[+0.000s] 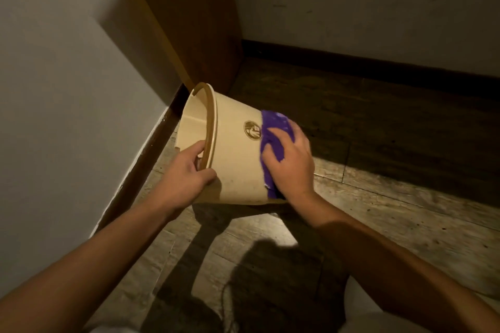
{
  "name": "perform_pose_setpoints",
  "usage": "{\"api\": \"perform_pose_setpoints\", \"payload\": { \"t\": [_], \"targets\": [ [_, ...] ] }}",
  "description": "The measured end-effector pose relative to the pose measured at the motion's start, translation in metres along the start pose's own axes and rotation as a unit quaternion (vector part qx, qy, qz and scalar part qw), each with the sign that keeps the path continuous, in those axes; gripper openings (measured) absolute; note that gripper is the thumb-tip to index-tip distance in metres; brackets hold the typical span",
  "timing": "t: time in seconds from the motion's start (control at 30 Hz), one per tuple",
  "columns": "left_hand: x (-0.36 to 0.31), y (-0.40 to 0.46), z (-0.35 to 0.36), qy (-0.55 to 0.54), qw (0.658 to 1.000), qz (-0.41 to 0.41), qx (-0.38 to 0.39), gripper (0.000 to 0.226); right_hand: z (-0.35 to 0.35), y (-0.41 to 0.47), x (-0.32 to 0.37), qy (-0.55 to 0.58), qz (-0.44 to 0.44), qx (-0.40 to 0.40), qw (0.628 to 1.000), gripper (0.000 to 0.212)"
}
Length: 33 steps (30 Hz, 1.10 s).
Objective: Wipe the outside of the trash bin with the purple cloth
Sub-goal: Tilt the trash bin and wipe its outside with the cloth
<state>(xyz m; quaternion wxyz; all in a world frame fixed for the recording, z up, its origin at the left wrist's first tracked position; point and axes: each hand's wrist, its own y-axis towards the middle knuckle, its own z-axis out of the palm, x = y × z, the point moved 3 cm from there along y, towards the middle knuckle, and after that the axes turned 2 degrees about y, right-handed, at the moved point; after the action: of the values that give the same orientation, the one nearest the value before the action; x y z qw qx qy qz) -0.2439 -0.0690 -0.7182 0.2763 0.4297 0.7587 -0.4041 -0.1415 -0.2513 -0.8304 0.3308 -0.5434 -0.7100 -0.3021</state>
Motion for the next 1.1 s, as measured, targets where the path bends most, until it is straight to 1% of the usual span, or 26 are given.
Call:
{"api": "perform_pose_setpoints", "payload": {
  "t": [0.07,0.17,0.23,0.3,0.37,0.43,0.53,0.6,0.63,0.67,0.7,0.73,0.77,0.8,0.83,0.9,0.93,1.03,1.1],
  "targets": [
    [0.002,0.0,0.0,0.015,1.0,-0.005,0.015,0.05,-0.002,0.0,-0.039,-0.021,0.064,0.008,0.998,0.041],
    [0.001,0.0,0.001,0.015,0.999,0.003,0.029,0.05,-0.008,0.001,-0.078,-0.068,0.106,0.044,0.991,0.041],
    [0.001,-0.001,0.0,0.017,1.0,0.008,0.025,0.047,-0.014,0.006,-0.091,-0.083,0.137,0.056,0.985,0.044],
    [0.002,-0.001,-0.001,0.025,0.999,0.012,0.02,0.046,-0.024,0.012,-0.092,-0.076,0.154,0.037,0.984,0.048],
    [0.003,0.001,-0.004,0.039,0.999,0.015,0.024,0.046,-0.036,0.019,-0.077,-0.04,0.136,0.001,0.99,0.052],
    [0.004,0.003,-0.004,0.059,0.998,0.013,0.026,0.045,-0.047,0.029,-0.049,0.009,0.097,-0.021,0.995,0.052],
    [0.001,0.005,0.0,0.064,0.998,0.015,-0.005,0.039,-0.055,0.036,0.012,0.073,0.01,-0.006,0.997,0.049],
    [-0.012,0.007,-0.005,0.01,1.0,0.023,-0.017,0.04,-0.056,0.033,0.054,0.102,-0.057,0.002,0.993,0.049],
    [-0.018,0.009,-0.008,-0.025,0.999,0.028,0.004,0.044,-0.054,0.029,0.071,0.109,-0.085,0.004,0.99,0.05],
    [-0.022,0.009,-0.009,-0.048,0.997,0.033,0.043,0.054,-0.051,0.026,0.083,0.113,-0.105,0.005,0.988,0.049],
    [-0.024,0.008,-0.007,-0.047,0.994,0.039,0.088,0.065,-0.047,0.024,0.09,0.117,-0.112,0.003,0.987,0.048],
    [-0.022,0.003,-0.003,-0.02,0.991,0.044,0.128,0.071,-0.043,0.023,0.094,0.122,-0.108,0.0,0.987,0.048],
    [-0.018,-0.002,0.002,0.014,0.987,0.045,0.152,0.07,-0.04,0.021,0.094,0.125,-0.102,0.0,0.987,0.048],
    [-0.013,-0.006,0.005,0.033,0.986,0.04,0.159,0.065,-0.037,0.019,0.091,0.115,-0.103,0.003,0.988,0.049],
    [-0.01,-0.01,0.006,0.026,0.988,0.026,0.151,0.06,-0.032,0.016,0.087,0.086,-0.117,0.007,0.989,0.05],
    [-0.004,-0.011,0.0,-0.019,0.993,-0.011,0.114,0.055,-0.021,0.011,0.07,0.022,-0.144,0.011,0.989,0.052],
    [-0.002,-0.012,-0.003,-0.031,0.994,-0.018,0.099,0.053,-0.016,0.01,0.059,0.007,-0.138,0.004,0.99,0.051],
    [0.002,-0.014,-0.008,-0.022,0.996,-0.017,0.083,0.052,-0.012,0.016,0.013,-0.023,-0.057,-0.009,0.998,0.05],
    [0.004,-0.015,-0.009,-0.012,0.997,-0.009,0.082,0.054,-0.012,0.018,-0.024,-0.057,0.007,0.003,0.998,0.05]
  ]
}}
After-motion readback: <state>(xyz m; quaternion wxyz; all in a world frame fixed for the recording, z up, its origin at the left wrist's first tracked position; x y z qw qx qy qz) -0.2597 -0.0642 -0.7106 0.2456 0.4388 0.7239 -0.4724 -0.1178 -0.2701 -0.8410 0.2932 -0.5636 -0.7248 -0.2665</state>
